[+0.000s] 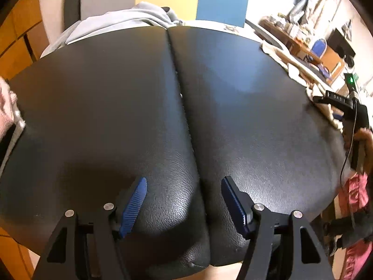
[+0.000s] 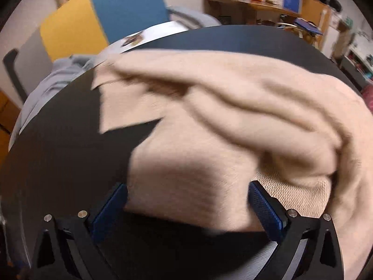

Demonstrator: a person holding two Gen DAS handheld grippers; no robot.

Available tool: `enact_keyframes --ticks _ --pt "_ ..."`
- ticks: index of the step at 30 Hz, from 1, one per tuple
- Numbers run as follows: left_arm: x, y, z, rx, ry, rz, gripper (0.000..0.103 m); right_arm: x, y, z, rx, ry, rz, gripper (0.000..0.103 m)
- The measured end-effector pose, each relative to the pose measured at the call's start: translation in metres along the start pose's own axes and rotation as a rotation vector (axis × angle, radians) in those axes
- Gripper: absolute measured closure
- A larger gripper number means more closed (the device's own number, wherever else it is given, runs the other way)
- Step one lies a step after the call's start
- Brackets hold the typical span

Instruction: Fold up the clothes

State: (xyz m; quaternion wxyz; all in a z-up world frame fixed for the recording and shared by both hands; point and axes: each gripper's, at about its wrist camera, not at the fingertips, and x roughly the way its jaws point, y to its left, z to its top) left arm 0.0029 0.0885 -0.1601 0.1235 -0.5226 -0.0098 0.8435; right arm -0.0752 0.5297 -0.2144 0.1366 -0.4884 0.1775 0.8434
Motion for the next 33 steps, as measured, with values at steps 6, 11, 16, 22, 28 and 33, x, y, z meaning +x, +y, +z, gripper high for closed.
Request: enact_keyframes --ticks 6,11,16,22,28,33 --pt "-0.015 0.014 -0.004 -0.043 -0.033 0.016 0.035 -0.006 0.085 -0.028 -0.027 0.040 0.282 0.000" --pt "-0.034 0.025 -0.013 -0.069 -0.060 0.023 0.035 -0.006 0.174 -0.057 -0.112 0.032 0.494 0.000" --pt "-0.039 0.040 -0.016 -0.131 -0.070 0.022 0.035 -0.065 0.195 -0.089 -0.240 -0.094 0.622 0.000" --pt "-0.035 0.041 -0.019 -0.162 -0.067 -0.012 0.035 -0.120 0.123 -0.142 -0.422 -0.364 0.104 0.000" --pt "-0.028 0.027 -0.011 -0.105 -0.049 -0.038 0.035 -0.109 0.062 -0.163 -0.406 -0.281 -0.042 0.026" --pt "-0.030 0.021 -0.013 -0.070 -0.046 -0.038 0.035 -0.094 0.056 -0.175 -0.406 -0.205 -0.015 0.037"
